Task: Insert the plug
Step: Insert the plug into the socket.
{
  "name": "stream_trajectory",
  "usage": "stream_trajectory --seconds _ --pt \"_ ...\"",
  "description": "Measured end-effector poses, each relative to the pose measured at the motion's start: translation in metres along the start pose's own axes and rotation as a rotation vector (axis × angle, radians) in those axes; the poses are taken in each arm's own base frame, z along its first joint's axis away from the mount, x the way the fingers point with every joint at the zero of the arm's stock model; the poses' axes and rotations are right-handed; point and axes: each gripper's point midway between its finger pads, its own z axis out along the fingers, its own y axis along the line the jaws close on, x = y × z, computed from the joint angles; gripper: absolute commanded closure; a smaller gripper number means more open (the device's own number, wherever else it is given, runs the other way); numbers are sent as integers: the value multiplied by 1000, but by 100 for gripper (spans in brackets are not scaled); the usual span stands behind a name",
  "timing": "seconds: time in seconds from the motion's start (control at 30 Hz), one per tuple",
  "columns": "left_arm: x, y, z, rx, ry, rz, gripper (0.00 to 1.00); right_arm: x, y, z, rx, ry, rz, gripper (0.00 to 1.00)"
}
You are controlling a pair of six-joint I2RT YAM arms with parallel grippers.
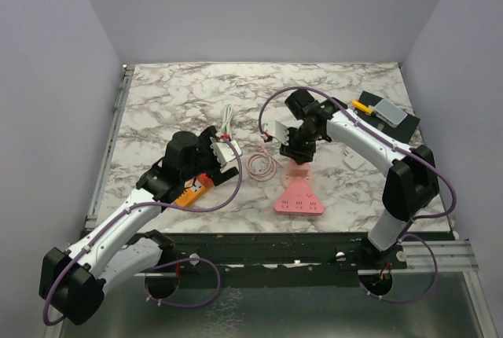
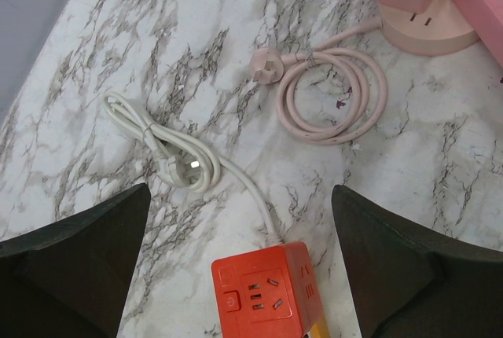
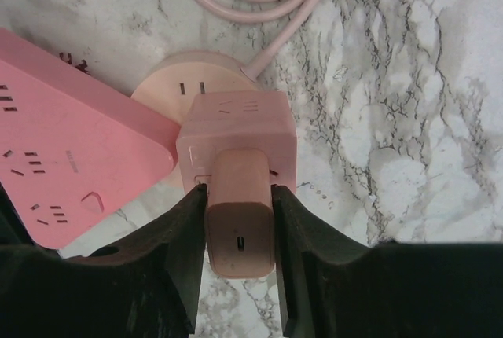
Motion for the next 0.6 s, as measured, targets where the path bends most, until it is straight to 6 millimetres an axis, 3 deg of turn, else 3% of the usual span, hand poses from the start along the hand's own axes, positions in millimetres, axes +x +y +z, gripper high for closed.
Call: stream_trajectory --seconds 0.03,0.07,0.2,0.37,0.5,0.6 --pt "-1 1 -1 -3 -5 3 1 0 1 1 -6 -2 6 8" --pt "-2 1 -2 -5 -8 4 1 0 2 3 -14 0 11 1" --pt "-7 3 -4 -15 -23 11 1 1 7 6 -38 6 31 0" --pt "-13 6 -7 -26 -41 20 1 -9 -1 -6 -5 -21 35 0" --pt "-16 7 -8 -30 -46 22 1 -21 -12 -29 88 -65 67 0" --pt "-20 10 -9 -35 -54 27 1 -30 -29 -63 232 -162 185 0"
